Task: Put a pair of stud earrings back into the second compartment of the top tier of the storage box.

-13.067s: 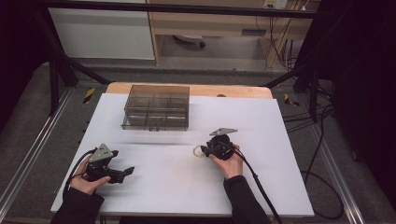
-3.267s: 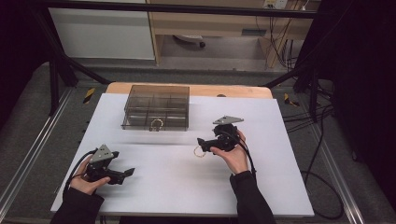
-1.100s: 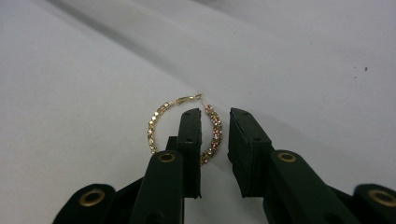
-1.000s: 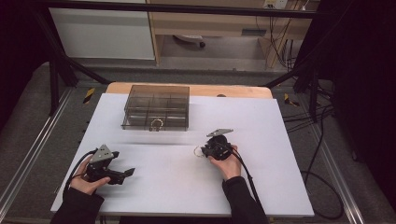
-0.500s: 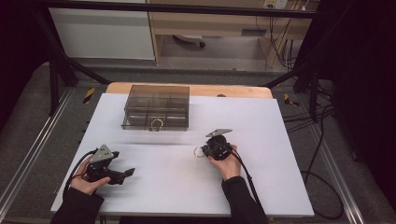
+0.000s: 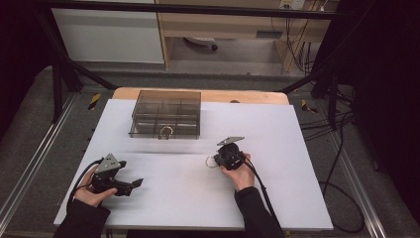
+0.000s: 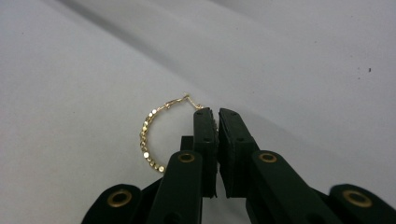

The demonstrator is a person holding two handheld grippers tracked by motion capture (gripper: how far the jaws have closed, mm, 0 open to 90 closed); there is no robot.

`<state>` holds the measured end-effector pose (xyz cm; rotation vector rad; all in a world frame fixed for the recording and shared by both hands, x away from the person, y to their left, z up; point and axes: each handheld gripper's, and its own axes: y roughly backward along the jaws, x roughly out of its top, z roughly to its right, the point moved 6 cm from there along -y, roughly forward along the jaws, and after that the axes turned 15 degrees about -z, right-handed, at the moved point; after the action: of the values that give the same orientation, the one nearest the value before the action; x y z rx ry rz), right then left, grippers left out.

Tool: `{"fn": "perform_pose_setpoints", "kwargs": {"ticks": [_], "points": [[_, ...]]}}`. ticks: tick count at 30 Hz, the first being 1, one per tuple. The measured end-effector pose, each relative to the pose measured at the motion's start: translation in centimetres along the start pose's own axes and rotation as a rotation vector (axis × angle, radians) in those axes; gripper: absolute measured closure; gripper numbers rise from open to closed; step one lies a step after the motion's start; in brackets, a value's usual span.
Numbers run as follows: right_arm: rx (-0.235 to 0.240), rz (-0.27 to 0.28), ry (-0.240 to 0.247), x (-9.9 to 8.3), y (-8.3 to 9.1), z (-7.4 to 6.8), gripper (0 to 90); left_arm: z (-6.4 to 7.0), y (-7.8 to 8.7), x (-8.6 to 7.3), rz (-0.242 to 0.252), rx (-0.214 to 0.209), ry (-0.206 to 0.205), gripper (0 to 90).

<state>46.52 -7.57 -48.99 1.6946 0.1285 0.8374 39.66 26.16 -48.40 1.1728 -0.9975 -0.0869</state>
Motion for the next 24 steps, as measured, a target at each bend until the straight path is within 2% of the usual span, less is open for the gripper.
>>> {"fn": "perform_pose_setpoints", "kwargs": {"ticks": [14, 24], "points": [[0.002, -0.009, -0.003, -0.01, -0.02, -0.14, 86.3, 0.01, 0.02, 0.02, 0.002, 0.000, 0.001, 3.9], [0.017, 0.004, -0.006, 0.05, 0.12, -0.02, 87.5, -0.01, 0.06, 0.03, 0.004, 0.000, 0.001, 3.9]]}}
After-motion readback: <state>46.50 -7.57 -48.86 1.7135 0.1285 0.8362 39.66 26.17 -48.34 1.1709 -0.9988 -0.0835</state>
